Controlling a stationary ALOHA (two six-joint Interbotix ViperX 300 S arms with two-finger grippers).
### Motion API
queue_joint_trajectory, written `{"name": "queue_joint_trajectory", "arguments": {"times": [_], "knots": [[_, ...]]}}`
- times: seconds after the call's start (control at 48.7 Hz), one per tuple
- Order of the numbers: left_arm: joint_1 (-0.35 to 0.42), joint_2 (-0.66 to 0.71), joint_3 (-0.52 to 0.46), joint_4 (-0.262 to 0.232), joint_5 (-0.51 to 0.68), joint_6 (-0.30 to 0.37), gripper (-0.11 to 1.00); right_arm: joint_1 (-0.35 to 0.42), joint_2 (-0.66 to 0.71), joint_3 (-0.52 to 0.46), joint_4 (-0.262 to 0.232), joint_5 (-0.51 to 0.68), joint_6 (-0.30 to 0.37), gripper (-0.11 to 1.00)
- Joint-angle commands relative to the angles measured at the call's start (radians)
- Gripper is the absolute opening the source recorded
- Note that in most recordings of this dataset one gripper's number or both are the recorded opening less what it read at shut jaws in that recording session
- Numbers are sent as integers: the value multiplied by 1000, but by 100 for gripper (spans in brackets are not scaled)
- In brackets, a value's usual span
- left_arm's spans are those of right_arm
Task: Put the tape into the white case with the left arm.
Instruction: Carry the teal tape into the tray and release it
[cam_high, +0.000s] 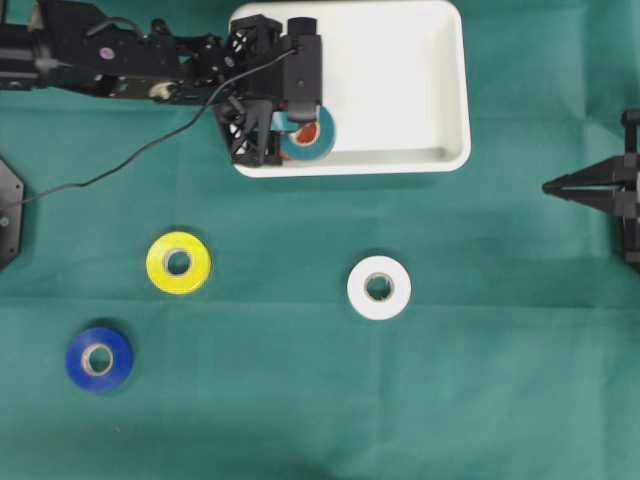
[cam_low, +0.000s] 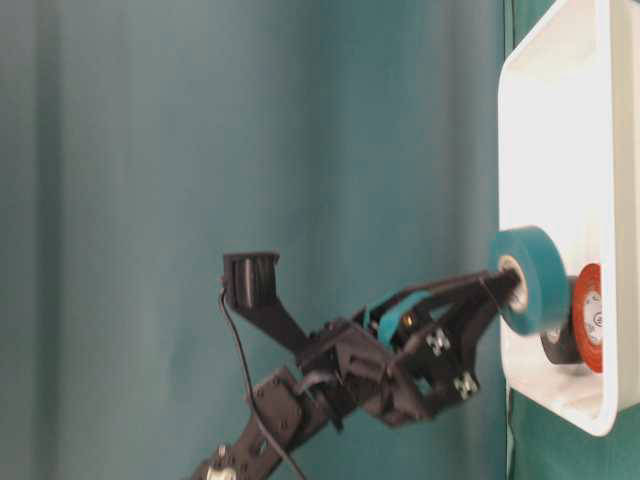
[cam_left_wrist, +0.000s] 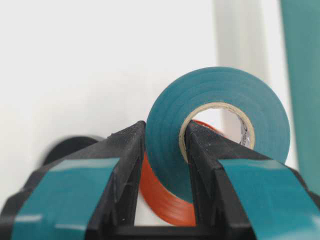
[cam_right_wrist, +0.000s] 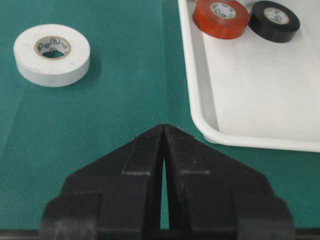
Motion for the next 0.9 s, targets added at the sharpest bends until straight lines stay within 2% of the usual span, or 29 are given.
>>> {"name": "queue_joint_trajectory", "arguments": {"times": [0.0,0.39,0.636,0.8,0.841,0.882], "knots": [[32,9,-63,0,-3,17,22,-3,6,-8,-2,-14,2,-9],[153,107,-153,0,-9,78,22,-3,8,-8,-2,-15,2,-9],[167,133,-187,0,-15,112,22,-3,8,-8,-2,-15,2,-9],[166,138,-192,0,-15,112,24,-3,8,-6,-2,-15,2,-9],[166,138,-189,0,-14,112,29,-3,8,-8,0,-15,2,-9],[164,138,-187,0,-15,110,41,-3,8,-8,0,-15,2,-9]]}}
